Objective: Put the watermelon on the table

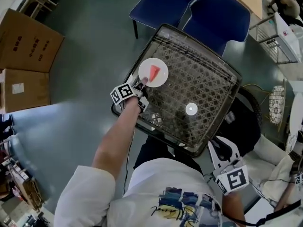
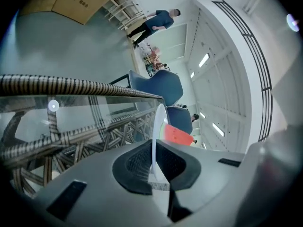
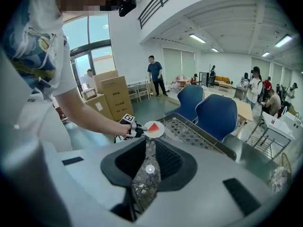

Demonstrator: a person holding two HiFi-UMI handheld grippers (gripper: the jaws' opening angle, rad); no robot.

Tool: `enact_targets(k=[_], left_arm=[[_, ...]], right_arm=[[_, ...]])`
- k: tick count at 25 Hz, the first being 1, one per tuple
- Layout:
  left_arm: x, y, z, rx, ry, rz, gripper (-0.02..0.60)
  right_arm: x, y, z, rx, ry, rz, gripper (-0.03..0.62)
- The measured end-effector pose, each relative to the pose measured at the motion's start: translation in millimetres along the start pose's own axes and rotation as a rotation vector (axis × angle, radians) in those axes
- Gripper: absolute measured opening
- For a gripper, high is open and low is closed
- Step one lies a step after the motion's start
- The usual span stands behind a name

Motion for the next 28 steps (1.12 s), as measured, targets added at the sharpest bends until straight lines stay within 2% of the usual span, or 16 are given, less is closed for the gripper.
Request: enact_targets(k=[5, 10, 14, 21, 25, 28], left_arm=[[-16, 14, 10, -0.038, 0.002, -0.006, 0.020], [-15, 19, 8, -0.081, 0.023, 0.007, 0.020], [-33, 19, 12, -0.143, 0.046, 0.042, 0.021], [-38, 21, 12, -0.314, 0.137, 0.205, 0.057], [-37, 19, 14, -0.419, 0.206, 0.340, 0.086], [-38, 19, 11, -0.528, 0.260, 0.448, 0.114]], right_arm=[[1, -1, 11, 0.003, 0.016, 0.014, 0.052], [7, 2, 8, 0.006, 0.020, 0.027, 0.052], [-10, 5, 23, 0.000, 0.017, 0.023, 0.052], [-18, 9, 32, -0.002, 0.006, 0.021, 0.052], [-17, 9, 34, 0.004, 0.009, 0.026, 0.052], [-15, 10, 34, 0.005, 0.009, 0.029, 0.052]])
Point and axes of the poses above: the fingertips, and each gripper's own axes: z forward along the fingers, y to its left, x out of its underside, the point moved 2 cm from there along -z, backward along the fingers, and after that the axes turned 11 degrees about x, right-handed, at the moved point
